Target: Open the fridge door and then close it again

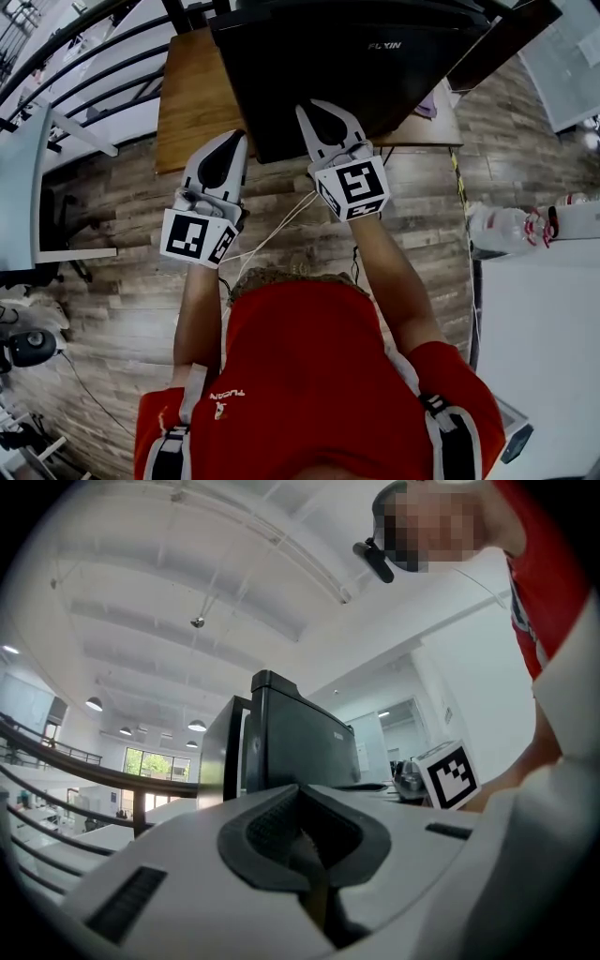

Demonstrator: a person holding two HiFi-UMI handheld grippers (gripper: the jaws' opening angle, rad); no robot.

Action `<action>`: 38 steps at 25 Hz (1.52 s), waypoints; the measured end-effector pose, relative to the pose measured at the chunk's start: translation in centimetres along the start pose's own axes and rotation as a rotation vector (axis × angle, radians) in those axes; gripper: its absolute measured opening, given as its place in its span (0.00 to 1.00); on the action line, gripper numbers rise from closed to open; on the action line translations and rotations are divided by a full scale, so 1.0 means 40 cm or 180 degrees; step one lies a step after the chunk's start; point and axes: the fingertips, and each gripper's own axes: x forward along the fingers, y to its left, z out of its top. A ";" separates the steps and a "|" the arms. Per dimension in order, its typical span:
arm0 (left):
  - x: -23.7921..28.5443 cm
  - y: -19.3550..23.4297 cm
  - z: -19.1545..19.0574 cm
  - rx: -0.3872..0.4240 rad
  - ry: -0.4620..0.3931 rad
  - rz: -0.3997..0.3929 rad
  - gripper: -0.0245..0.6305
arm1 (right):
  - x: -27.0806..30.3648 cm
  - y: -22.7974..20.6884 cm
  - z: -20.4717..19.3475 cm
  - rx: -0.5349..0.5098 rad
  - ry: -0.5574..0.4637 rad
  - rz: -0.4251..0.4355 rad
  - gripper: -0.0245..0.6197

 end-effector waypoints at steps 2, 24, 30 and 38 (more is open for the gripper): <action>0.010 0.006 -0.004 0.0004 0.0024 -0.0003 0.05 | 0.018 -0.020 -0.010 0.0057 0.0033 -0.0052 0.08; 0.099 0.058 -0.017 -0.0086 0.0043 -0.0336 0.05 | 0.087 -0.080 -0.002 0.0111 0.0097 -0.0273 0.08; 0.109 0.029 -0.007 -0.0119 0.0006 -0.0432 0.05 | 0.038 -0.037 0.038 0.0092 0.0027 -0.0107 0.08; 0.098 0.008 0.004 -0.0153 -0.0040 -0.0502 0.05 | -0.013 0.047 0.070 0.0085 -0.0080 0.0050 0.08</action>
